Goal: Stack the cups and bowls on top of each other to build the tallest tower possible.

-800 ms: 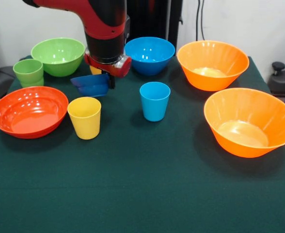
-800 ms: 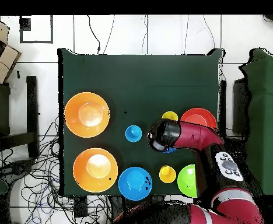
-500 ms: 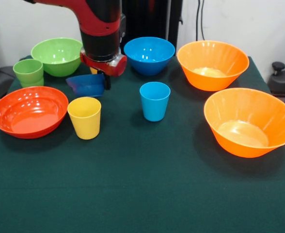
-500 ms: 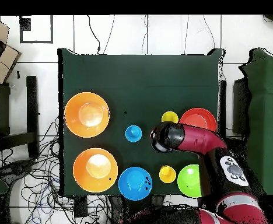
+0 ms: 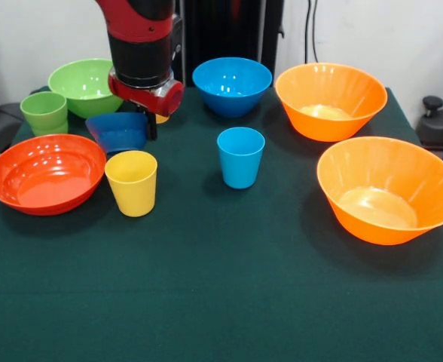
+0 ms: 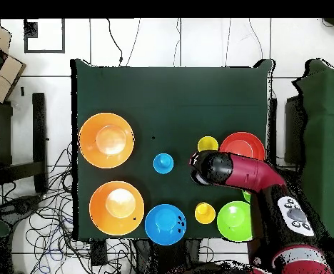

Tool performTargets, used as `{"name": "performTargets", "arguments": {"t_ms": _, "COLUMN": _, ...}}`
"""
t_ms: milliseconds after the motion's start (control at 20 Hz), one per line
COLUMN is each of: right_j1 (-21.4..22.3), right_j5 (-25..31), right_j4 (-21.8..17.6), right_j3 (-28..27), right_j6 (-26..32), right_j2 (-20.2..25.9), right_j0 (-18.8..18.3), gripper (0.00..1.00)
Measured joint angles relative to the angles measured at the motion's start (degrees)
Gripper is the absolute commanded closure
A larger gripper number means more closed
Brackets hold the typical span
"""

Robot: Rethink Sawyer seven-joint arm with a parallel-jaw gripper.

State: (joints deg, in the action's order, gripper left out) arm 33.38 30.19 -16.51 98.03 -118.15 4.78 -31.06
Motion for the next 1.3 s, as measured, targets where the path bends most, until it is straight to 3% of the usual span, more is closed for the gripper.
{"name": "performTargets", "arguments": {"t_ms": 550, "right_j1": 0.98, "right_j5": 0.39, "right_j4": 0.02, "right_j3": -0.27, "right_j6": 0.00, "right_j2": 0.00, "right_j0": 0.37, "gripper": 1.00}}
{"name": "performTargets", "arguments": {"t_ms": 1300, "right_j1": 2.15, "right_j5": 7.07, "right_j4": 0.80, "right_j3": -5.74, "right_j6": 0.00, "right_j2": 0.07, "right_j0": 1.33, "gripper": 1.00}}
